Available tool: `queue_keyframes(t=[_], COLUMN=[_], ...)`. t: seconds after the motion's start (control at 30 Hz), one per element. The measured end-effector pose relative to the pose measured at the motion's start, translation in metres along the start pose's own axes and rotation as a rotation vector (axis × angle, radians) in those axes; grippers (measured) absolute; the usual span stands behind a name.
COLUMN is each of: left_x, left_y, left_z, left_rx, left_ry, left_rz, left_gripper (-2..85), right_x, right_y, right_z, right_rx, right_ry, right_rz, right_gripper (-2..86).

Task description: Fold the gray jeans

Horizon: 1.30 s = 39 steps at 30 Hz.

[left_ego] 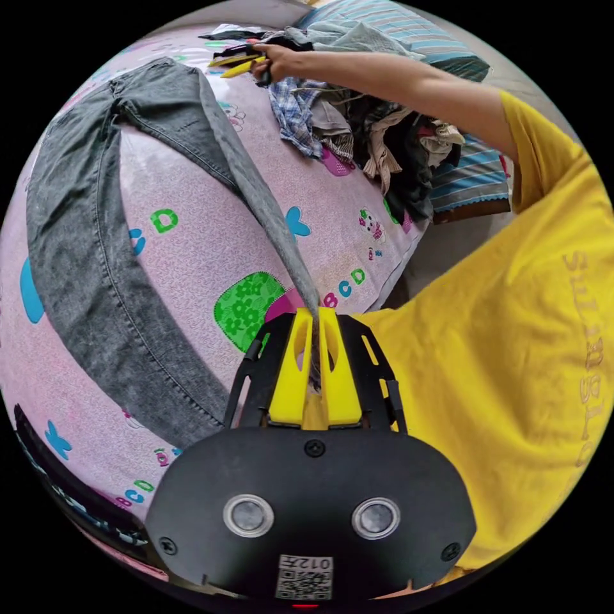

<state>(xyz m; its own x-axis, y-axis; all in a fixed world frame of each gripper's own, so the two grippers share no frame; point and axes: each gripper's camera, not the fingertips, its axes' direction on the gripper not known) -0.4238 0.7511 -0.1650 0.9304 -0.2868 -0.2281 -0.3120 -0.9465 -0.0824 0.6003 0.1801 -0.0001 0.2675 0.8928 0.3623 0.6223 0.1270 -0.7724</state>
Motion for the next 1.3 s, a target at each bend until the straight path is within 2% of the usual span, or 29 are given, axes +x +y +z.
queue_keyframes(t=[0.27, 0.5, 0.7, 0.8, 0.9, 0.97, 1.07, 1.13, 1.2, 1.3], left_x=[0.011, 0.001, -0.002, 0.0, -0.012, -0.036, -0.061, -0.077, -0.091, -0.108], left_y=[0.057, 0.105, 0.135, 0.154, 0.198, 0.246, 0.302, 0.327, 0.347, 0.369], left_z=[-0.039, -0.08, -0.132, -0.166, -0.202, -0.223, -0.231, -0.224, -0.212, -0.204], left_rx=[0.004, 0.072, 0.139, 0.176, 0.257, 0.383, 0.489, 0.478, 0.428, 0.409], left_ry=[-0.112, -0.047, 0.005, 0.014, 0.029, 0.14, 0.253, 0.304, 0.317, 0.33], left_rz=[0.067, -0.01, -0.002, 0.026, -0.067, -0.224, -0.385, -0.477, -0.564, -0.628], left_gripper=[0.9, 0.8, 0.8, 0.8, 0.7, 0.7, 0.6, 0.6, 0.6, 0.5], right_x=[-0.066, -0.102, -0.129, -0.196, -0.296, -0.352, -0.423, -0.453, -0.464, -0.464], right_y=[-0.097, -0.14, -0.151, -0.16, -0.16, -0.154, -0.133, -0.112, -0.095, -0.08], right_z=[0.059, 0.086, 0.045, 0.021, 0.033, 0.062, 0.145, 0.224, 0.26, 0.271], right_rx=[-0.004, 0.008, 0.117, 0.157, 0.13, 0.11, 0.044, -0.047, -0.062, -0.041], right_ry=[0.131, 0.134, -0.092, -0.114, -0.077, -0.014, 0.104, 0.194, 0.242, 0.145], right_rz=[-0.014, 0.048, 0.135, 0.036, -0.158, -0.241, -0.33, -0.39, -0.426, -0.473], right_gripper=[11.9, 2.4, 1.0, 0.8, 0.7, 0.7, 0.8, 0.8, 0.6, 0.3])
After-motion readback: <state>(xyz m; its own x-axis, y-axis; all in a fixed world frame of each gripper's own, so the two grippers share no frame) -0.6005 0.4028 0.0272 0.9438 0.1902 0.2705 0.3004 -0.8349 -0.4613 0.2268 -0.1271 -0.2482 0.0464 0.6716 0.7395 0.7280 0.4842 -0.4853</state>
